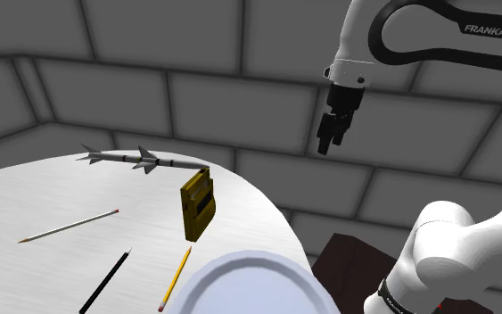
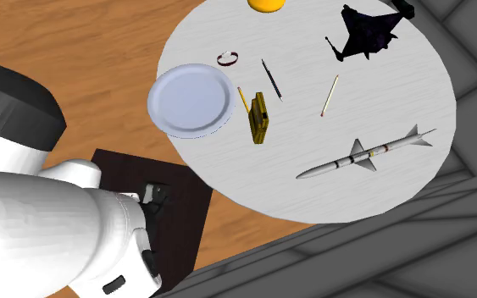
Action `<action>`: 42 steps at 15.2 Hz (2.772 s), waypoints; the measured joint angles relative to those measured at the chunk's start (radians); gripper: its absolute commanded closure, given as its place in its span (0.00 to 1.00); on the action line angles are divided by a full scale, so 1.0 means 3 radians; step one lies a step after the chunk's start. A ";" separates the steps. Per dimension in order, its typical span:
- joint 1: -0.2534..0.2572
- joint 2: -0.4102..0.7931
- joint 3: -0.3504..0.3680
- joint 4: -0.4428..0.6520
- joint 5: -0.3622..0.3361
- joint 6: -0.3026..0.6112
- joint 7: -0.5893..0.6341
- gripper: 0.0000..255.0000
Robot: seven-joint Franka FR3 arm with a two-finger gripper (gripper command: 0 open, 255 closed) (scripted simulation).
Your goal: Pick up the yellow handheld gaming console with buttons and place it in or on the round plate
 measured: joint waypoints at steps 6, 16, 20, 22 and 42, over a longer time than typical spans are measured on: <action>-0.0040 0.0156 0.0394 0.0124 0.0232 0.0036 0.0669 0.00; -0.0238 0.0996 0.1297 0.0849 0.0521 0.0191 0.2360 0.00; -0.0344 0.1500 0.1632 0.1306 0.0448 0.0226 0.3057 0.00; -0.0381 0.1776 0.1791 0.1574 0.0365 0.0211 0.3423 0.00; -0.0358 0.2556 0.2119 0.1942 0.0010 0.0496 0.4382 1.00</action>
